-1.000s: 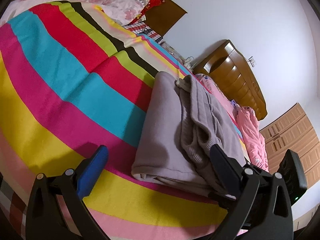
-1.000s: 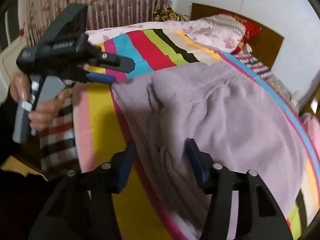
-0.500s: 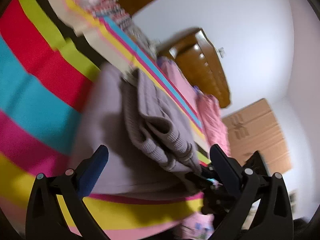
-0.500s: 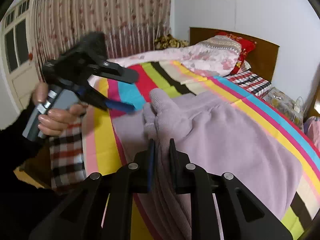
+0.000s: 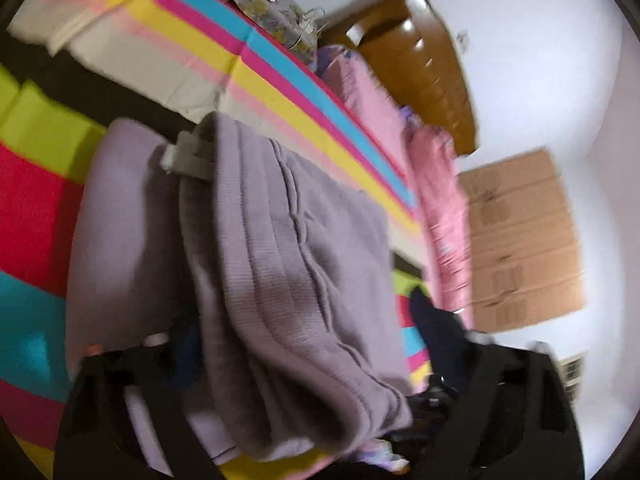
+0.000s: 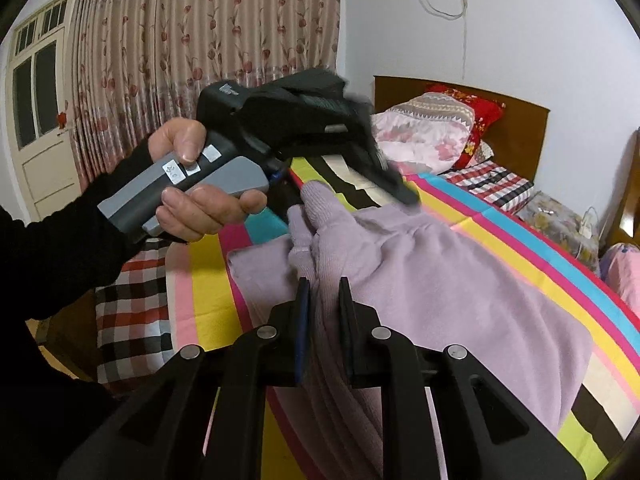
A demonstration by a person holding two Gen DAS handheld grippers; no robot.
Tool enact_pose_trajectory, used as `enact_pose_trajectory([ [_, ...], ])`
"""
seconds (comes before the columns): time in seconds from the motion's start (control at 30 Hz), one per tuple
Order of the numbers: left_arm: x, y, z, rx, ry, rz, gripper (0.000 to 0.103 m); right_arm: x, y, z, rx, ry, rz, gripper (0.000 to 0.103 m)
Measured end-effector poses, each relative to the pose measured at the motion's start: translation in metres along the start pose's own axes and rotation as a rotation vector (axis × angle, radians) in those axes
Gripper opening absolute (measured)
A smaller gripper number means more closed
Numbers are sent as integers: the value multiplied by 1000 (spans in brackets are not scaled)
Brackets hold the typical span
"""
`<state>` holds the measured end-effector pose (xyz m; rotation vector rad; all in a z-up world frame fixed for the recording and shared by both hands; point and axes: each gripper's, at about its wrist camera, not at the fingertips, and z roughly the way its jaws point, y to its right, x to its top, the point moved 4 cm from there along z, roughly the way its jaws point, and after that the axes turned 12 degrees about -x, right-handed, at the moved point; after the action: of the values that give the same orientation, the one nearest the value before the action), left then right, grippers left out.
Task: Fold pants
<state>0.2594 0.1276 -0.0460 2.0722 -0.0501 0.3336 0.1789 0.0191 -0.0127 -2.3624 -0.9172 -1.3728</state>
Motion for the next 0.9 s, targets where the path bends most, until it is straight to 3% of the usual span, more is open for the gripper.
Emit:
enact_pose_trajectory([
  [0.07,-3,-5,11,55,-28,-2,49,-2,0,0,-19,6,-2,15],
  [0.17,-12,-27,16,86,-36,-20,36,-9,-5,7,-66,-34,-31,17],
  [0.23,-15,-37,14,57,-10,-28,31,-18,-6,-1,-105,-80,-54,23],
  [0.3,-20,-41,9,15,6,-42,31,-23,7,-28,-188,-43,-4,43],
  [0.37,-21,-41,10,3,15,-43,31,-36,40,-73,-301,18,167,80],
  [0.4,-21,-41,11,5,17,-37,31,-47,57,-94,-357,30,260,85],
  [0.47,-24,-40,9,2,18,-29,31,-79,82,-125,-439,4,413,87],
  [0.6,-23,-44,6,-23,23,-27,34,-134,87,-139,-570,-167,484,87],
  [0.77,-21,-42,7,-39,18,-37,38,-139,65,-117,-581,-172,460,87],
  [0.9,-21,-33,10,-28,16,-4,53,-138,60,-89,-621,-207,385,87],
])
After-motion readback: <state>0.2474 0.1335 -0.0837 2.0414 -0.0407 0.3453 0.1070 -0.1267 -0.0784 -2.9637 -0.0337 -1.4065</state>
